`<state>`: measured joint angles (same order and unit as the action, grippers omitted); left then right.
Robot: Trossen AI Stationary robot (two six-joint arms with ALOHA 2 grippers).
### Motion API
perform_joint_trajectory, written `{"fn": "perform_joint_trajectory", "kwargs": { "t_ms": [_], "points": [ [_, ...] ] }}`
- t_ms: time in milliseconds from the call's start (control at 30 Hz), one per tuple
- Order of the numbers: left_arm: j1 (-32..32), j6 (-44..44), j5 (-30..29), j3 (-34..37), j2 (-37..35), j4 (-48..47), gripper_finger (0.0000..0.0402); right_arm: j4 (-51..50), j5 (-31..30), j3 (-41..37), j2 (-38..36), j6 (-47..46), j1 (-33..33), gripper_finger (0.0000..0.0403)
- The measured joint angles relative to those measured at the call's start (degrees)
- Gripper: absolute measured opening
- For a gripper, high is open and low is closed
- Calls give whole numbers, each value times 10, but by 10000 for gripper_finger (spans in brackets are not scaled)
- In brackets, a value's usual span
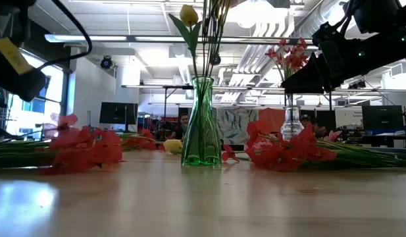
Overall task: Sort flowers into vase by color
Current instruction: Put the bottom left red flowers into the transparent vase
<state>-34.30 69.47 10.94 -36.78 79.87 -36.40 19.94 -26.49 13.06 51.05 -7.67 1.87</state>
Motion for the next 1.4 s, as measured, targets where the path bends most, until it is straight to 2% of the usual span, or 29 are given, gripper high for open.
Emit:
{"fn": "perform_joint_trajectory", "kwargs": {
  "t_ms": [200,333,433,500,600,667,800,900,967,1067,1167,1267,1333,1400],
  "points": [
    [-24,-20,-61,22,3,69,48,0,0,0,0,1,0,270],
    [-26,-36,-85,21,19,71,44,-1,0,0,0,2,0,270],
    [-26,-36,-93,21,30,66,24,-2,0,0,0,2,0,270],
    [-25,-20,-101,21,33,61,8,-5,0,0,0,2,0,270],
    [-26,31,-128,22,25,65,6,-8,0,0,0,-2,0,270],
    [-28,60,-166,23,13,66,3,-9,0,0,0,-10,0,270],
    [-36,93,-308,20,-28,48,1,-8,3,0,0,-13,0,270],
    [-47,86,-411,1,-78,17,1,-1,57,0,0,-10,0,270],
    [-53,44,-495,-16,-109,5,1,8,111,0,0,-9,1,270],
    [-55,-39,-622,-44,-160,-16,1,33,159,-1,0,1,10,270],
    [-54,-182,-719,-67,-199,15,1,85,194,-1,0,26,31,270],
    [-55,-371,-740,-85,-237,108,1,162,234,-1,0,49,56,270],
    [-55,-492,-717,-87,-256,201,0,213,257,-1,0,63,72,270],
    [-55,-602,-670,-88,-266,294,0,253,275,0,0,77,87,270]
  ]
}}
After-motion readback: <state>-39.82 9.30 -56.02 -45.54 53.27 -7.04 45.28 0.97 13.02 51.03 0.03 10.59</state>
